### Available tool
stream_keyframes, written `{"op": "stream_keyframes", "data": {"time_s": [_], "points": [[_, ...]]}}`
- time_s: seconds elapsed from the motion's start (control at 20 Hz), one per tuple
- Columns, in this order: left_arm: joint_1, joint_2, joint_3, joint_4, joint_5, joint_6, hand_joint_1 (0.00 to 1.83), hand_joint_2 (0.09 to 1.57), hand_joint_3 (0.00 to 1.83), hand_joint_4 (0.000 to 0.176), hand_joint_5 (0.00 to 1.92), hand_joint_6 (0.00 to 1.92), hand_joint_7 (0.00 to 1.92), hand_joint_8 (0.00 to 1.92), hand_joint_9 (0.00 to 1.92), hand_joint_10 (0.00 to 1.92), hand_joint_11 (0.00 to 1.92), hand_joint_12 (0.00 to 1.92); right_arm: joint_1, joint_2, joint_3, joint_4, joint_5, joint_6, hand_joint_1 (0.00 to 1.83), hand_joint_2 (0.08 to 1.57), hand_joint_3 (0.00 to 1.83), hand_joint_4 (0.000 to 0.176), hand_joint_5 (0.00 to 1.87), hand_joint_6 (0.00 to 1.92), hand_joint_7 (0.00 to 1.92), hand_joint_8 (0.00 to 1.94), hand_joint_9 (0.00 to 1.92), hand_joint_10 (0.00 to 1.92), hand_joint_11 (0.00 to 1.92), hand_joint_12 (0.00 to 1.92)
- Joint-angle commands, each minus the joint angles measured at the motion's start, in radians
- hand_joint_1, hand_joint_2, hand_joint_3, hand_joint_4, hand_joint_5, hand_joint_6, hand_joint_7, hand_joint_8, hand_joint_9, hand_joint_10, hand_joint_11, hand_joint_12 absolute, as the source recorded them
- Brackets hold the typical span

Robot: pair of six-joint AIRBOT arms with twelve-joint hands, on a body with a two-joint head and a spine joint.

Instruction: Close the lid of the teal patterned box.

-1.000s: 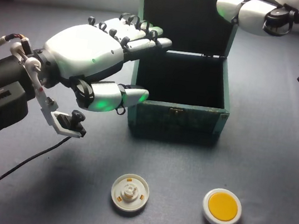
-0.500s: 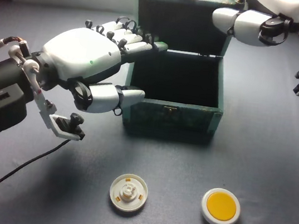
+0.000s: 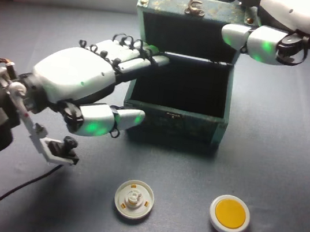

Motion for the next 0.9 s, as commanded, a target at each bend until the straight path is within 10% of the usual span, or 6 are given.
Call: {"op": "stream_keyframes", "data": {"time_s": [0.0, 0.15, 0.5, 0.65, 0.85], "points": [[0.003, 0.012, -0.005, -0.022, -0.156, -0.003, 0.18, 1.43, 0.0, 0.029, 0.04, 0.01, 0.0, 0.0, 0.0, 0.0, 0.0, 0.27, 0.001, 0.015, -0.009, -0.01, 0.13, 0.005, 0.14, 1.45, 0.0, 0.0, 0.29, 0.41, 0.64, 0.91, 0.65, 1.44, 0.29, 1.92], [0.031, 0.022, -0.025, -0.035, -0.198, -0.003, 0.19, 1.41, 0.0, 0.048, 0.04, 0.0, 0.03, 0.0, 0.03, 0.01, 0.0, 0.58, -0.024, 0.044, -0.042, -0.01, 0.157, 0.005, 0.09, 1.46, 0.0, 0.0, 0.23, 0.65, 0.44, 0.93, 0.5, 1.43, 0.29, 1.92], [0.035, 0.024, -0.029, -0.04, -0.203, -0.003, 0.18, 1.41, 0.0, 0.041, 0.05, 0.01, 0.03, 0.0, 0.03, 0.01, 0.0, 0.57, -0.038, 0.05, -0.055, -0.047, 0.176, 0.041, 0.12, 1.45, 0.0, 0.0, 0.28, 1.22, 0.42, 1.19, 0.28, 1.51, 0.12, 1.92], [0.041, 0.026, -0.034, -0.04, -0.209, -0.003, 0.17, 1.39, 0.0, 0.049, 0.07, 0.01, 0.04, 0.0, 0.05, 0.01, 0.0, 0.69, -0.043, 0.067, -0.085, -0.077, 0.196, 0.047, 0.09, 1.45, 0.0, 0.0, 0.24, 0.82, 0.45, 0.9, 0.16, 1.27, 0.0, 1.9], [0.054, 0.032, -0.044, -0.043, -0.221, -0.003, 0.18, 1.42, 0.0, 0.046, 0.08, 0.01, 0.05, 0.0, 0.05, 0.01, 0.0, 0.76, -0.069, 0.094, -0.124, -0.097, 0.234, 0.058, 0.13, 1.45, 0.0, 0.0, 0.21, 0.86, 0.28, 0.65, 0.04, 1.24, 0.0, 1.91]]}}
